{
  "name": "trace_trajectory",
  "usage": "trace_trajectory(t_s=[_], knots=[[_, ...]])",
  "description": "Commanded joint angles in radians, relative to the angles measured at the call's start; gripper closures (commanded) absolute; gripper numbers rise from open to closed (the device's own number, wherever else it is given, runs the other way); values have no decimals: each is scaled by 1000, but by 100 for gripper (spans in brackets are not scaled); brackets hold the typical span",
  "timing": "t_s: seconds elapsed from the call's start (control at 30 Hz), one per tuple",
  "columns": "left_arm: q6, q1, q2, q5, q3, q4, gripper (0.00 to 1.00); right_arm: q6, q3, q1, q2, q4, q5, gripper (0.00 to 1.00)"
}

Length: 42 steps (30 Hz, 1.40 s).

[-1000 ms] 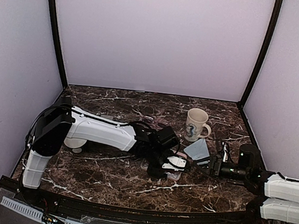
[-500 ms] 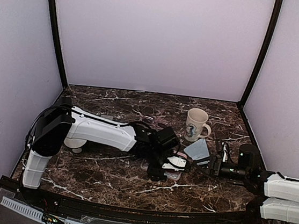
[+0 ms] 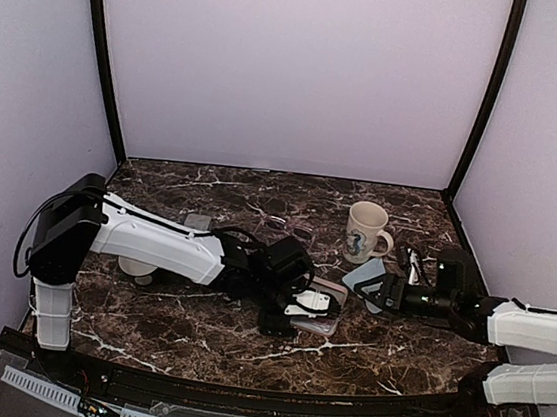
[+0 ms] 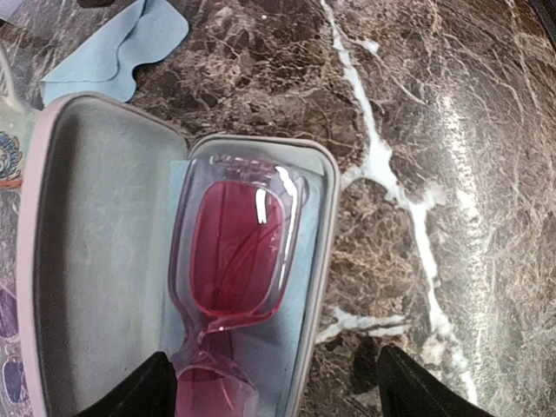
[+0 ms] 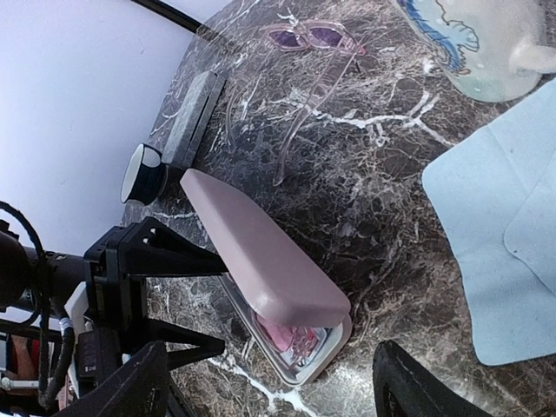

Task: Organize the sunglasses
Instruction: Adjust the sunglasses in the sunglasses case, then close the case with sunglasses at the center of the board.

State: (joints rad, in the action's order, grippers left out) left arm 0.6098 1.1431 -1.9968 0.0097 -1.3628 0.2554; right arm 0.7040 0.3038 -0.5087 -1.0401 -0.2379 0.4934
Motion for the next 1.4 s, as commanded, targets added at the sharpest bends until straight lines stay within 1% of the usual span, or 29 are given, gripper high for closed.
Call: trace_trajectory(t_s=[0.0, 0.2, 0.37, 0.6, 0.73, 0.87, 1.03, 1.2, 1.37], knots=[[-49, -5, 115, -31, 99, -119, 18, -62, 91, -7, -81, -16, -11, 18], [-149, -20, 224, -96, 266, -245, 16, -124, 203, -13, -233, 10, 3, 18], [-283, -43, 285, -106, 381, -306, 13, -151, 274, -36, -346, 11, 31, 22], [-397, -81, 259, -83, 406, -290, 12, -169, 325, -72, -433, 17, 54, 27], [-434, -101, 242, -70, 416, -313, 13, -172, 336, -84, -460, 18, 58, 31], [-453, -118, 199, -23, 389, -306, 19, -168, 335, -89, -466, 13, 60, 35], [-465, -121, 162, 21, 373, -310, 23, -154, 334, -98, -468, -5, 65, 40], [-478, -126, 140, 51, 356, -310, 30, -149, 332, -107, -469, -7, 63, 45], [-493, -126, 116, 76, 344, -308, 42, -143, 323, -119, -463, -12, 52, 51]])
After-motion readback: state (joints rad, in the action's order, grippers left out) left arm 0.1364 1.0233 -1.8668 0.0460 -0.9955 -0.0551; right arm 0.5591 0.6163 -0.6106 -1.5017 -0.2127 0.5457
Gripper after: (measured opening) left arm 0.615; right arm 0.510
